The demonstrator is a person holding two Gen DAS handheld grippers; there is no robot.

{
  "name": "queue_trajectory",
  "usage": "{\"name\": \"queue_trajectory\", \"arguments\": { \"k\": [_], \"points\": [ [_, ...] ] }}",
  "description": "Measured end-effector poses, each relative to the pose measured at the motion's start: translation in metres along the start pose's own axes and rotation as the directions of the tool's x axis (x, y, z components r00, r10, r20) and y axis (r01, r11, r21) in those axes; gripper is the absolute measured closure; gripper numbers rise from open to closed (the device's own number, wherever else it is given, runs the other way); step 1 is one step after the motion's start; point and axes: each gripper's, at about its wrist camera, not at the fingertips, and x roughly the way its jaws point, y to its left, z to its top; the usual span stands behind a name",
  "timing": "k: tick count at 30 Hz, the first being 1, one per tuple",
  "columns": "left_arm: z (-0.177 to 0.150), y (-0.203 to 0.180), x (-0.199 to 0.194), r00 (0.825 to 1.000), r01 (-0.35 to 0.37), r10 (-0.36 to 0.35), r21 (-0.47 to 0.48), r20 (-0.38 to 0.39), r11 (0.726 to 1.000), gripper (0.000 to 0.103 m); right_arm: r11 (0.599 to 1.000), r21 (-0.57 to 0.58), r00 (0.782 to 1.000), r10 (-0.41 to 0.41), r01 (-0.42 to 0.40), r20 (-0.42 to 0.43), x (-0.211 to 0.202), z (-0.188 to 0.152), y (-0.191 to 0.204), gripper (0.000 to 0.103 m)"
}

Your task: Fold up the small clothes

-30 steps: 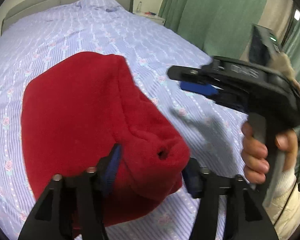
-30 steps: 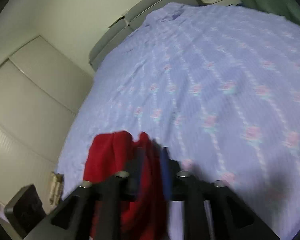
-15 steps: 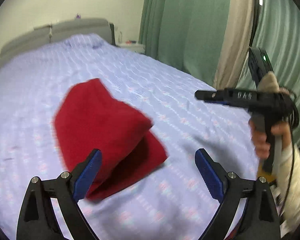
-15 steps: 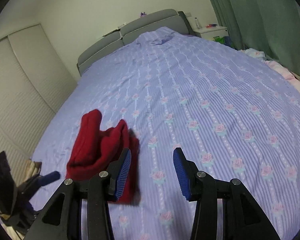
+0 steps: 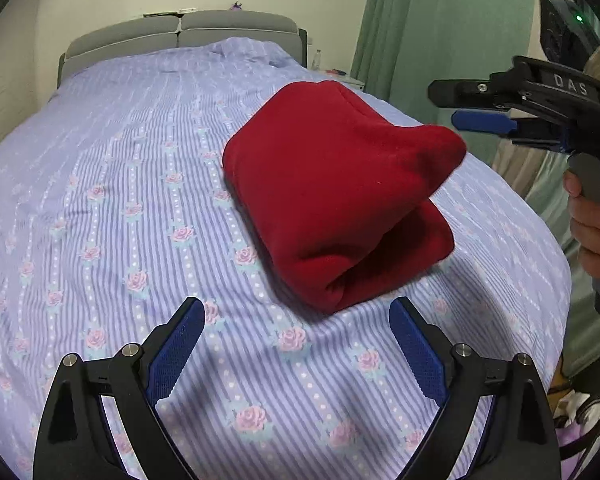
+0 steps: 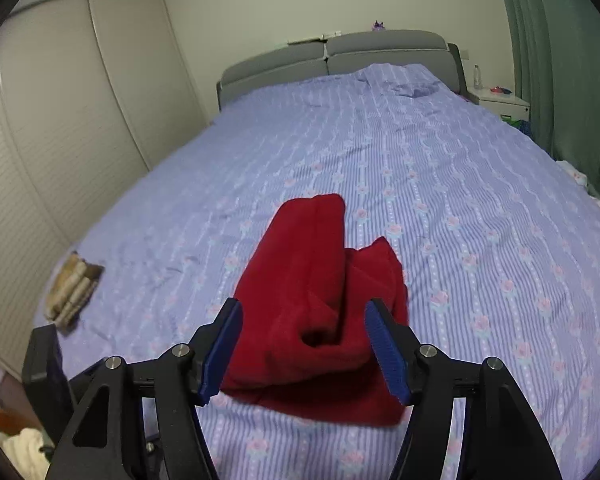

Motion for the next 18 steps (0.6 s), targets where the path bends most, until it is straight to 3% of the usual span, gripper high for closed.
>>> {"name": "queue_trajectory", "arguments": {
  "k": [7,12,17,18],
  "points": [
    [0.005,-0.007,0.043,0.999,-0.004,0.004,-0.008,-0.044,1.000,0.012,0.995,0.103,0.998,0.017,-0.010,-0.067,0.020,-0.003,-0.009,0.039],
    [0.007,-0.003,0.072,0.996,-0.020,0.017,-0.031,-0.090,0.999,0.024,0.992,0.119,0.993,0.051,-0.038,-0.105,0.032,-0.008,-0.011,0.039],
    [0.008,0.001,0.084,0.994,-0.045,0.041,-0.037,-0.102,0.998,0.027,0.988,0.141,0.983,0.082,-0.058,-0.166,0.056,-0.008,-0.013,0.039],
    [0.008,0.003,0.086,0.993,-0.047,0.042,-0.044,-0.108,0.998,0.027,0.988,0.145,0.983,0.084,-0.060,-0.166,0.059,-0.009,-0.014,0.053]
  ]
}}
